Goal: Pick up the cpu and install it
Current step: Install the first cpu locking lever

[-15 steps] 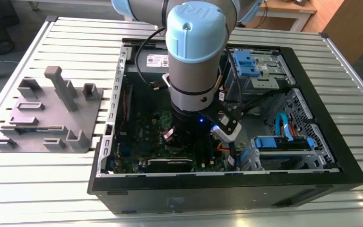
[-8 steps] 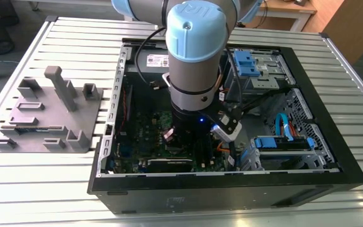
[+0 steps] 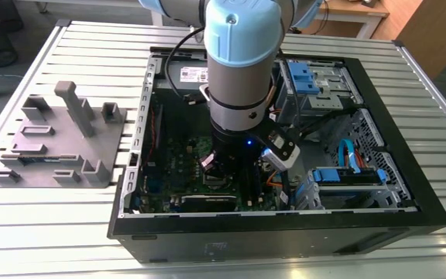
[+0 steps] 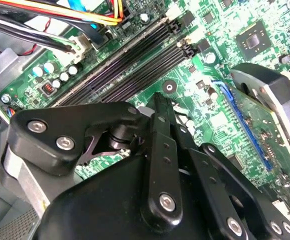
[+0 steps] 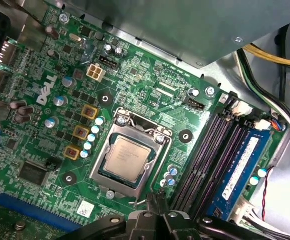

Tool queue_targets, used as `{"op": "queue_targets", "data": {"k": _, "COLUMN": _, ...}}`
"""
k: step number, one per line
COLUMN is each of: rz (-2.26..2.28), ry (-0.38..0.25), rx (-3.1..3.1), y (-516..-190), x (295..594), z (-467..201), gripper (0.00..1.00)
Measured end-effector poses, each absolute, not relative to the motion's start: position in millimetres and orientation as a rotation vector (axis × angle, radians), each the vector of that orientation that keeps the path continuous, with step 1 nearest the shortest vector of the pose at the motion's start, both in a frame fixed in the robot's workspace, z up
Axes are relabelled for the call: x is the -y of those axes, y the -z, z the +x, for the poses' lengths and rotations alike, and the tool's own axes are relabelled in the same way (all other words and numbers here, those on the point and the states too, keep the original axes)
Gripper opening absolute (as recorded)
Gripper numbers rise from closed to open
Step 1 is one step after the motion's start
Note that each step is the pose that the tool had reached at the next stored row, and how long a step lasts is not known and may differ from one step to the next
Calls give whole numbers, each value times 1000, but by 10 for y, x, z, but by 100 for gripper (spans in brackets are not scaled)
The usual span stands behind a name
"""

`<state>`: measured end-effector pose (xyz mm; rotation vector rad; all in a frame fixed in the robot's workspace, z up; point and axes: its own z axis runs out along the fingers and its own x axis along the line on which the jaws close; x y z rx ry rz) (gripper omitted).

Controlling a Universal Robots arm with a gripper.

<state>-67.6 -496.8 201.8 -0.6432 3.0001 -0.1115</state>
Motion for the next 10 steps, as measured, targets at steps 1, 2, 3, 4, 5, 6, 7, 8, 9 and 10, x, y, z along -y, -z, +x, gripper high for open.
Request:
{"op": "queue_targets", "data": {"k": 1, "rz": -643, "ry": 111, "rx": -3000, "y": -2019, "x": 4968, "z": -676, "gripper": 11}}
{"op": "queue_targets", "data": {"k": 2, "rz": -643, "ry": 112, "rx": -3000, "y": -2022, "x": 4968, "z": -675, "gripper": 11}}
{"op": "queue_targets", "data": {"k": 3, "rz": -643, "ry": 112, "rx": -3000, "y": -2023, "x": 4969, "z": -676, "gripper": 11}}
{"op": "queue_targets", "data": {"k": 4, "rz": -645, "ry": 111, "rx": -3006, "y": -2022, "x": 4968, "z": -675, "gripper": 11}}
{"op": "queue_targets", "data": {"k": 5, "rz": -649, "ry": 109, "rx": -3021, "y": -2020, "x": 4969, "z": -672, "gripper": 11}}
{"op": "queue_targets", "data": {"k": 6, "rz": -654, "ry": 106, "rx": -3039, "y": -2019, "x": 4968, "z": -668, "gripper": 11}}
{"op": "queue_targets", "data": {"k": 7, "rz": -658, "ry": 105, "rx": -3055, "y": -2018, "x": 4969, "z": -665, "gripper": 11}}
{"op": "queue_targets", "data": {"k": 8, "rz": -659, "ry": 104, "rx": -3061, "y": -2018, "x": 4969, "z": -665, "gripper": 11}}
{"op": "queue_targets", "data": {"k": 9, "rz": -659, "ry": 104, "rx": -3061, "y": -2018, "x": 4969, "z": -666, "gripper": 11}}
{"op": "queue_targets", "data": {"k": 10, "rz": -660, "ry": 104, "rx": -3062, "y": -2018, "x": 4969, "z": -665, "gripper": 11}}
